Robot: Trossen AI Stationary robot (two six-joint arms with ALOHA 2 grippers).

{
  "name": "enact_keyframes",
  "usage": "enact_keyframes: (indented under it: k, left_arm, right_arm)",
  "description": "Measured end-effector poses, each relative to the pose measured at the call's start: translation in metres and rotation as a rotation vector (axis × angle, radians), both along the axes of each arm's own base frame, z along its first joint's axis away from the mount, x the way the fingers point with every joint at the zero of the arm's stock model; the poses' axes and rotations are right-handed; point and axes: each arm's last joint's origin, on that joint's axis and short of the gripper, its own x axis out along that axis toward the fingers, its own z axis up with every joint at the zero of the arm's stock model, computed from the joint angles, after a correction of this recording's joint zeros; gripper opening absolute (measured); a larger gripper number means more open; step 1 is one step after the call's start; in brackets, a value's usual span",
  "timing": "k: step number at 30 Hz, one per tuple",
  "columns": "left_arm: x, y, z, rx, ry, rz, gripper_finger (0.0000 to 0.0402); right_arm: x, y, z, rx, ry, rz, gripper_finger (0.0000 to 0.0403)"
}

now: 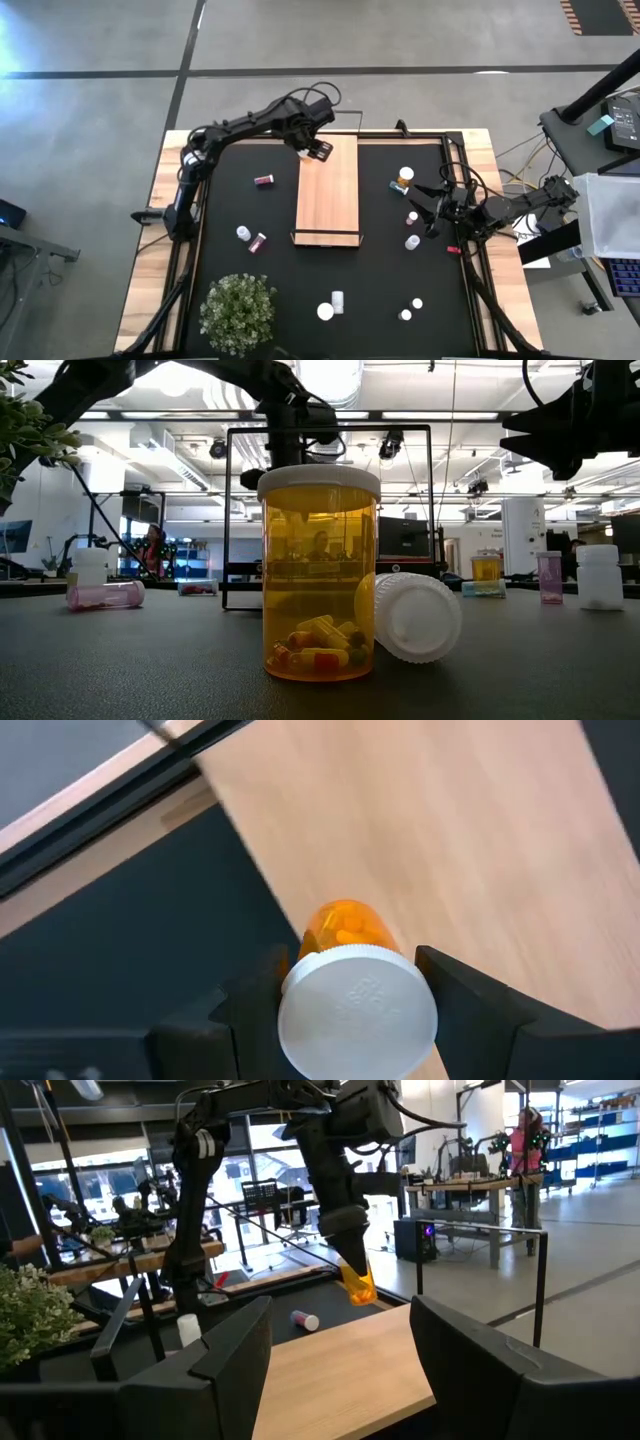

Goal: Pick and place medicine bottles onto shelf by color
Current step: Put the top left orange pill bottle on the shelf

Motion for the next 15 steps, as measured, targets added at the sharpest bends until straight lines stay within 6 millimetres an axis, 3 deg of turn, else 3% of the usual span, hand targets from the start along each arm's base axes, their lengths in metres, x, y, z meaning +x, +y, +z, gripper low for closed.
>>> enact_keyframes:
  k: [15]
  left_arm:
    - [0.017,-0.015,-0.006,0.039,-0.015,-0.098,0.0193]
  right_arm:
    - [0.000,0.000,0.000,0.000,0.000,0.000,0.0228]
